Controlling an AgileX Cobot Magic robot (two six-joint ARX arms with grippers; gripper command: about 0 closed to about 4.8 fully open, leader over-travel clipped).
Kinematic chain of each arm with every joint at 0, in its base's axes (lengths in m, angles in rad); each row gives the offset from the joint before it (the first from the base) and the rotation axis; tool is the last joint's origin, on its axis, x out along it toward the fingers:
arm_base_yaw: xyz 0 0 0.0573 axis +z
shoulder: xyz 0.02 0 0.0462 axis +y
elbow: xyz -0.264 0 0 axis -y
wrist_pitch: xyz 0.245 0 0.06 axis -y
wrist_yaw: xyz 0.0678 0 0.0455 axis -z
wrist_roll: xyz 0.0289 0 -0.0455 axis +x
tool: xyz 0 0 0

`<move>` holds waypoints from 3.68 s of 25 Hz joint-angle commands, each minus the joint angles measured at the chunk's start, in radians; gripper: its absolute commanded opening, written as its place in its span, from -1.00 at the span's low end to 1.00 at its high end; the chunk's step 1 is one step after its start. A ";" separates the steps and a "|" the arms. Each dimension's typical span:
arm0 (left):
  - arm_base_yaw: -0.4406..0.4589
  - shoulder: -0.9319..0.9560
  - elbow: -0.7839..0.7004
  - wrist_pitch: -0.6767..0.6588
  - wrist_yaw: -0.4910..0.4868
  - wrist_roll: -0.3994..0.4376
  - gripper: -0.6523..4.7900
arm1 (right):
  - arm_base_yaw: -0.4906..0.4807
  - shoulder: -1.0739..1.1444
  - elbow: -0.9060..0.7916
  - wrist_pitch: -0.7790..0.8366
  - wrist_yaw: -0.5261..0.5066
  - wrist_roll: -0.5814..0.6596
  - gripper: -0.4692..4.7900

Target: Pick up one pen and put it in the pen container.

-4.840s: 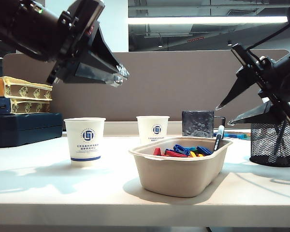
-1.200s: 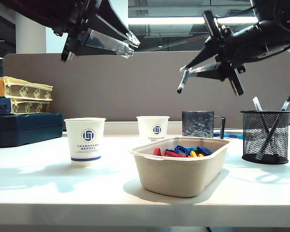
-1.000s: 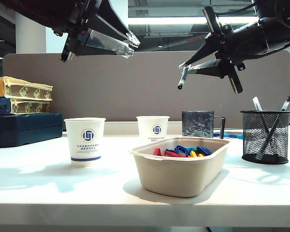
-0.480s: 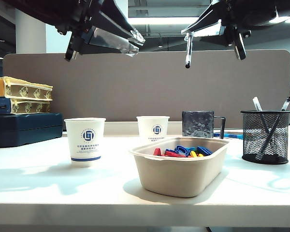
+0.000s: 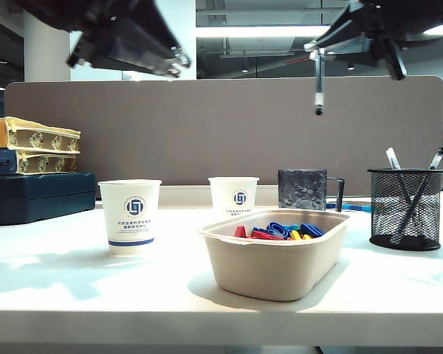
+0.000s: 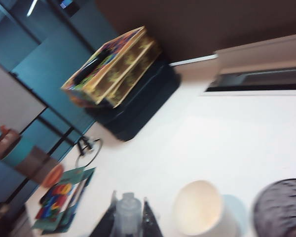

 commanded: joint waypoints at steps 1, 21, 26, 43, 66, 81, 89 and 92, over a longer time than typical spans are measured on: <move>0.002 -0.022 0.006 -0.083 -0.068 0.066 -0.39 | -0.037 -0.006 0.024 0.003 -0.005 -0.031 -0.74; 0.002 -0.318 0.005 -0.282 -0.422 0.143 -0.40 | -0.097 -0.007 0.161 -0.349 0.345 -0.552 -0.74; 0.002 -0.379 0.005 -0.303 -0.422 0.136 -0.40 | -0.097 0.002 0.160 -0.372 0.423 -0.616 -0.74; 0.002 -0.394 0.005 -0.303 -0.425 0.112 -0.40 | -0.096 0.113 0.158 -0.373 0.442 -0.629 -0.74; 0.002 -0.394 0.005 -0.303 -0.429 0.090 -0.40 | -0.096 0.170 0.136 -0.500 0.449 -0.651 -0.74; 0.002 -0.395 0.005 -0.303 -0.428 0.090 -0.40 | -0.096 0.169 0.099 -0.510 0.463 -0.651 -0.34; 0.002 -0.395 0.005 -0.303 -0.428 0.090 -0.40 | -0.096 0.134 0.104 -0.465 0.434 -0.633 -0.34; 0.002 -0.394 0.005 -0.302 -0.428 0.090 -0.40 | -0.097 0.103 0.104 -0.445 0.438 -0.626 -0.34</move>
